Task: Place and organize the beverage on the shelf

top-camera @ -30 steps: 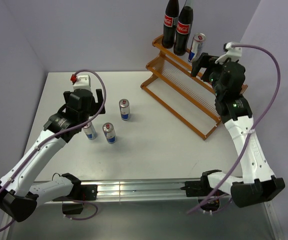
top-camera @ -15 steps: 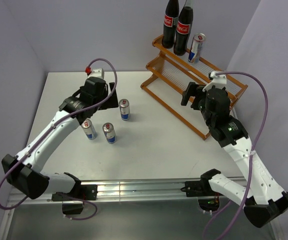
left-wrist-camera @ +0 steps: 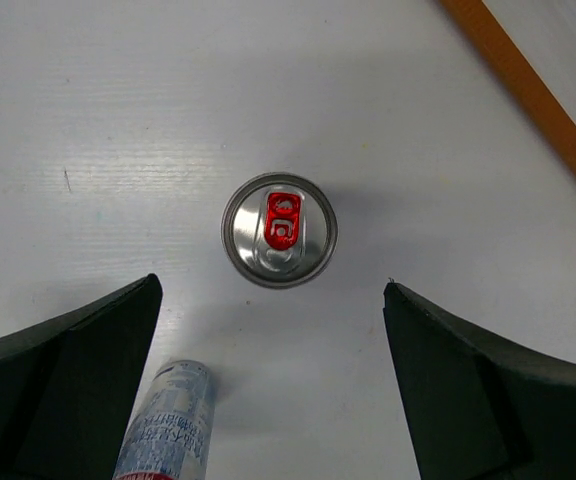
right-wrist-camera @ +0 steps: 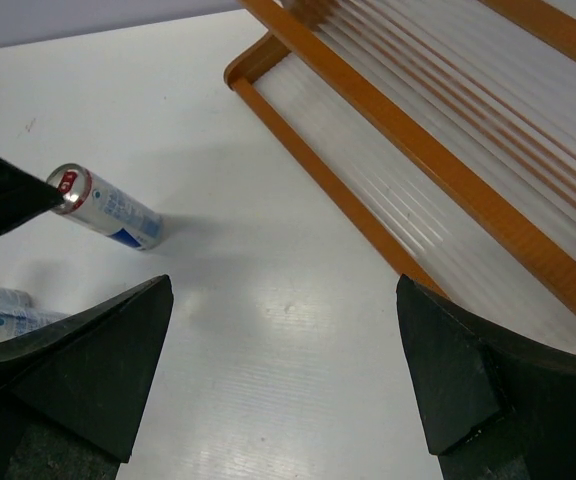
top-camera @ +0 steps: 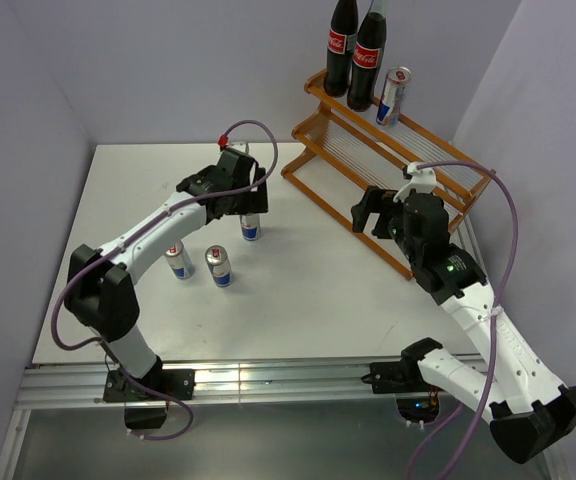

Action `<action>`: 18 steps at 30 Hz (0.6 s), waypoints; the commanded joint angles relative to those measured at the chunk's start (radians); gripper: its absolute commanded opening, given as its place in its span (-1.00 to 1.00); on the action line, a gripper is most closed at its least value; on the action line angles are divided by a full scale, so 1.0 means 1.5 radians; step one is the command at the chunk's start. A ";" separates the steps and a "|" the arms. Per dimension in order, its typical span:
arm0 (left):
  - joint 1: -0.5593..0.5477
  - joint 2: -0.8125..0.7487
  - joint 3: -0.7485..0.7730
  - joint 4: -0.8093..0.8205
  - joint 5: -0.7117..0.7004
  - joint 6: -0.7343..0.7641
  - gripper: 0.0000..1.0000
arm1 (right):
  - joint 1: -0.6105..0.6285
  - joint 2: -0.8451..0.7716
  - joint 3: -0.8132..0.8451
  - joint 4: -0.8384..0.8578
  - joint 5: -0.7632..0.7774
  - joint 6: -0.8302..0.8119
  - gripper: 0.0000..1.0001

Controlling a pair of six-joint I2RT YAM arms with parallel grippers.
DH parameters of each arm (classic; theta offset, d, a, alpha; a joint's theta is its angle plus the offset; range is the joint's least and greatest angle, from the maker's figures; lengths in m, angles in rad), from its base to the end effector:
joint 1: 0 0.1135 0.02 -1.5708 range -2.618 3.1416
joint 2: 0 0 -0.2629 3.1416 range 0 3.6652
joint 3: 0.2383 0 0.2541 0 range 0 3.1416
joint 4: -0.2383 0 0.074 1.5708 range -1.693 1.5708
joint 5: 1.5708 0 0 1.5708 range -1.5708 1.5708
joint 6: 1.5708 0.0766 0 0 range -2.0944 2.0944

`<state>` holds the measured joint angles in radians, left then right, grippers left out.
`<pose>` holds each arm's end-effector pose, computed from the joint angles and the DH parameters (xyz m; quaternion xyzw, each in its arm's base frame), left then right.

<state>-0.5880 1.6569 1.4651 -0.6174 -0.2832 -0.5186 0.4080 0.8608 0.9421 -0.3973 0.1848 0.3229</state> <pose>0.3432 -0.2031 0.2805 -0.0205 0.9203 -0.0819 0.3819 0.2183 0.0790 0.3463 0.0198 0.8077 0.1391 0.5726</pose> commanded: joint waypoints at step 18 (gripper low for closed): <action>-0.001 0.138 0.094 0.025 -0.022 -0.006 0.33 | 0.001 -0.005 -0.025 0.044 -0.065 0.022 1.00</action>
<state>-0.5877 1.8713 1.5604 -0.5949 -0.2970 -0.5190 0.4080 0.8680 0.9176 -0.3805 0.1040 0.3485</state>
